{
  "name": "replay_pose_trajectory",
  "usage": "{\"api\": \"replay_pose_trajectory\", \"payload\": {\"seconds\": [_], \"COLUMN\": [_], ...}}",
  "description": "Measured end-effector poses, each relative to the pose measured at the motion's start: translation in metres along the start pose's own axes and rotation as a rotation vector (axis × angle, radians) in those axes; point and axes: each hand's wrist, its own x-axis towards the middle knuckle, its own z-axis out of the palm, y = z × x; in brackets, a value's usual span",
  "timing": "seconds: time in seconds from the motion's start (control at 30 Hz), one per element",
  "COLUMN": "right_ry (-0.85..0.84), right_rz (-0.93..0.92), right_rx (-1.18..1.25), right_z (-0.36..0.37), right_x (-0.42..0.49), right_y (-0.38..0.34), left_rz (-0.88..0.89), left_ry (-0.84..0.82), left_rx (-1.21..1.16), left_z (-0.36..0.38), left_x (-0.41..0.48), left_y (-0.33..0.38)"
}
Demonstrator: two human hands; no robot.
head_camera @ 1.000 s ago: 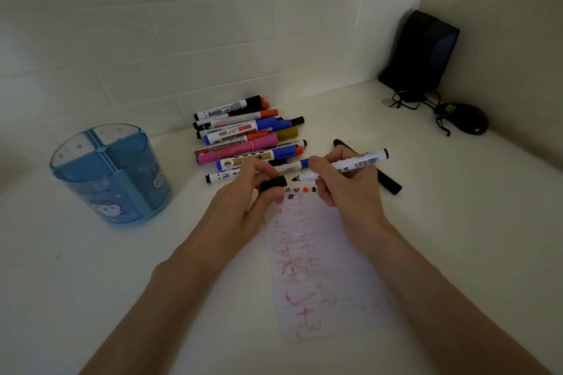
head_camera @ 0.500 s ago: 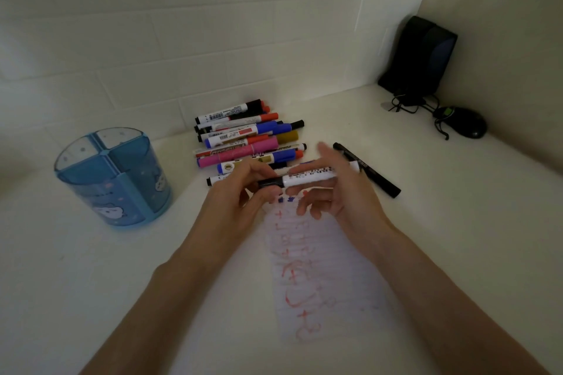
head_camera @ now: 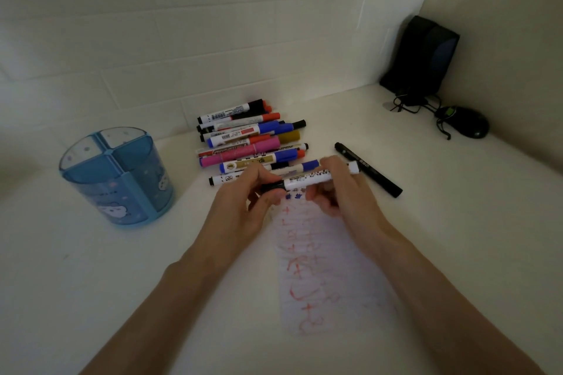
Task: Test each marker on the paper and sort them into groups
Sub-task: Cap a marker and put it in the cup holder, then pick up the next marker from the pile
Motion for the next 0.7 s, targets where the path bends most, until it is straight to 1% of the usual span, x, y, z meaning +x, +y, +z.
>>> {"api": "replay_pose_trajectory", "payload": {"seconds": [0.1,0.17,0.23,0.27,0.3,0.37,0.43,0.5,0.63,0.7], "right_ry": [-0.010,0.026,0.209,0.326,0.425,0.522,0.527,0.521,0.532,0.569], "right_rz": [-0.129,-0.191,-0.229,-0.237,-0.235,-0.227,-0.222,-0.237,-0.272,-0.339], "right_rx": [-0.185,-0.162,-0.141,-0.194,-0.299,-0.565,-0.722,-0.875,-1.056,-1.114], "right_z": [-0.024,-0.040,-0.055,-0.062,-0.069,-0.078,-0.077,-0.071,-0.071,-0.073], "right_x": [0.006,0.006,0.008,0.010,0.012,0.016,0.018,0.019,0.024,0.025], "right_y": [-0.015,-0.018,-0.015,-0.012,-0.008,-0.001,0.008,0.015,0.021,0.023], "left_rz": [-0.054,-0.088,-0.086,-0.072,-0.048,-0.001,-0.022,-0.049,-0.097,-0.104], "left_ry": [0.000,0.019,0.045,0.063,0.091,0.159,0.190,0.179,0.143,0.131], "left_rx": [0.040,0.062,0.110,0.164,0.251,0.483,0.643,0.709,0.738,0.723], "left_z": [0.002,0.000,-0.001,-0.001,-0.001,-0.001,-0.003,-0.007,-0.010,-0.009], "left_x": [0.000,0.002,0.002,0.002,0.001,0.001,0.001,0.000,-0.001,0.000], "left_y": [0.000,-0.003,-0.006,-0.007,-0.008,-0.012,-0.017,-0.023,-0.025,-0.023]}}
